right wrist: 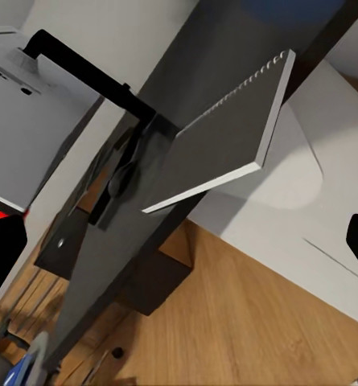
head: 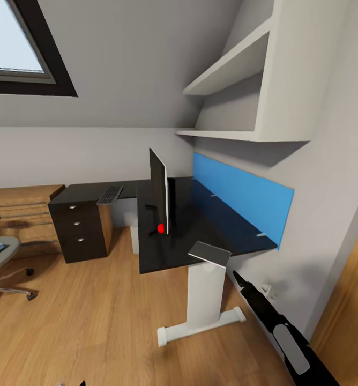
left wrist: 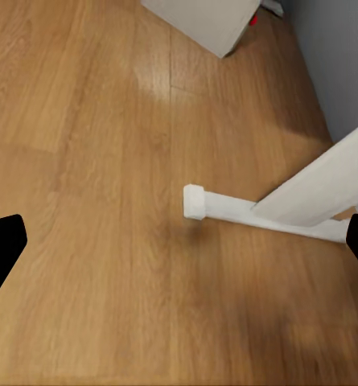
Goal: In the bedroom, organize the workspace by keeping the computer under the desk, ensuring the monitor is on the desk, placing the keyboard on the desk next to the monitor, placing the mouse on the desk next to the keyboard, moving the folder from the swivel chair onto the desk next to the mouse, stacking the notebook on top of the folder with the pen on top of the notebook, and positioning the swivel chair next to the desk.
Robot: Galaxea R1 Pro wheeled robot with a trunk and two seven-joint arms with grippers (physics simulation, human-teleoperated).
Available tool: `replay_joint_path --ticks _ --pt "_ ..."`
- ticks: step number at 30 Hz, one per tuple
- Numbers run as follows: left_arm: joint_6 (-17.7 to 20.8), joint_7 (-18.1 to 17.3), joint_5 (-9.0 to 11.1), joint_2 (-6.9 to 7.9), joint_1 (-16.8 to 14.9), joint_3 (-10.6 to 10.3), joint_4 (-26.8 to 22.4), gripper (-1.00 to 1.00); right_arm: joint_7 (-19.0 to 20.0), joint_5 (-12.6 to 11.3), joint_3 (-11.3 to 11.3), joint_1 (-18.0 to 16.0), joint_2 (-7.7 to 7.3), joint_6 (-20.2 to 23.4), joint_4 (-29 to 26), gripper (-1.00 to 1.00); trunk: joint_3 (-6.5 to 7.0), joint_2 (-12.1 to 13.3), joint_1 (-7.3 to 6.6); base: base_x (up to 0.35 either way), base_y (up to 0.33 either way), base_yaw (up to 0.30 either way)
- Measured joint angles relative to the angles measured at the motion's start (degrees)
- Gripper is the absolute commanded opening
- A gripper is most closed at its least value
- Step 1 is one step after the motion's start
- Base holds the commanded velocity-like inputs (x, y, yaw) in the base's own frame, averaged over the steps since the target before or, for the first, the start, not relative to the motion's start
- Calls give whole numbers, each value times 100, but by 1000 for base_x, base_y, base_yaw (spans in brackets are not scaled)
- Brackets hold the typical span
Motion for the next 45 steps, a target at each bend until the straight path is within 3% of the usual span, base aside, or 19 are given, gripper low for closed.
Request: replay_joint_path --ticks 7,13,20,26,40,45 --pt "-60 -4 -1 -60 166 1 -186 100 0 -1 0 0 2 -3 -2 100 -126 -281 154 0 0 0" --pt "119 189 192 -170 -28 -45 -377 100 -190 -194 -133 -105 196 149 -66 100 -125 -281 154 0 0 0" --pt "64 93 -36 -112 197 22 -151 100 -13 -55 42 -74 345 -44 137 100 -126 -281 154 0 0 0" --pt "-110 -100 -82 -91 258 35 39 100 116 108 71 -71 379 -67 271 100 -126 -281 152 84 0 0" --pt "-286 -143 -89 -94 265 38 106 100 82 104 11 -71 360 -42 378 100 -125 -281 152 172 -41 0" --pt "-279 -145 -84 -79 265 58 105 100 71 104 -128 -70 352 -26 539 100 -126 -281 153 72 -53 0"
